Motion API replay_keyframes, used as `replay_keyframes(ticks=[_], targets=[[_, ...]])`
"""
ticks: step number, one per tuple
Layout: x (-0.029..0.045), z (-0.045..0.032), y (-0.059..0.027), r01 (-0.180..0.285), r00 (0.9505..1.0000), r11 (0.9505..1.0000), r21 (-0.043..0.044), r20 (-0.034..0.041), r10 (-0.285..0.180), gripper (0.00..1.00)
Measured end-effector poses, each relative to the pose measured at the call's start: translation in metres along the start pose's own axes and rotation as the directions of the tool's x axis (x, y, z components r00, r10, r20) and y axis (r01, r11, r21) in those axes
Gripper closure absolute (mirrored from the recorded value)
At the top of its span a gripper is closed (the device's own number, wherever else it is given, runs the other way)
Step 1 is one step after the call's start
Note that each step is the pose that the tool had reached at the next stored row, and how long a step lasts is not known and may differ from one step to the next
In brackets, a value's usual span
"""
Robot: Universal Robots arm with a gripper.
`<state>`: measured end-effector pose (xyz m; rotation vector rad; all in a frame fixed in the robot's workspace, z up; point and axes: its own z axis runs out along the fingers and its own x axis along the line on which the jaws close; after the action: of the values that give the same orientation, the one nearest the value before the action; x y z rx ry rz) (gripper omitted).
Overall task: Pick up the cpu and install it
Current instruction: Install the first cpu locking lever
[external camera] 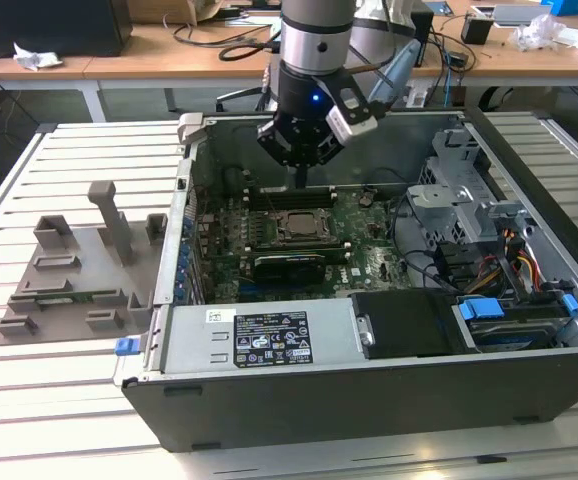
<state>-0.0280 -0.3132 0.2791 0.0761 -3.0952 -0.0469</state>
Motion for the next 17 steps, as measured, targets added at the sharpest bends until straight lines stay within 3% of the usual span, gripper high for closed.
replay_keyframes(ticks=[4, 6, 8, 12, 14, 15, 17], targets=[[0.0242, 0.0044, 0.0037, 0.0, 1.0, 1.0, -0.0001, 0.0008, 0.0, 0.89], [0.0455, 0.0069, 0.01, 0.0, 1.0, 1.0, 0.0, 0.0014, 0.0, 0.89], [0.0567, 0.0076, 0.0116, 0.0, 1.0, 1.0, -0.0001, 0.0037, 0.0, 0.89], [0.0648, 0.0085, 0.0165, 0.0, 1.0, 1.0, -0.0017, 0.0041, 0.0, 0.89], [0.0649, 0.0122, 0.0228, 0.0, 1.0, 1.0, -0.0024, 0.004, 0.0, 0.89], [0.0643, 0.0178, 0.0283, 0.0, 1.0, 1.0, -0.0025, 0.0041, 0.0, 0.89], [0.0619, 0.0179, 0.0286, 0.0, 1.0, 1.0, -0.0023, 0.004, 0.0, 0.89]])
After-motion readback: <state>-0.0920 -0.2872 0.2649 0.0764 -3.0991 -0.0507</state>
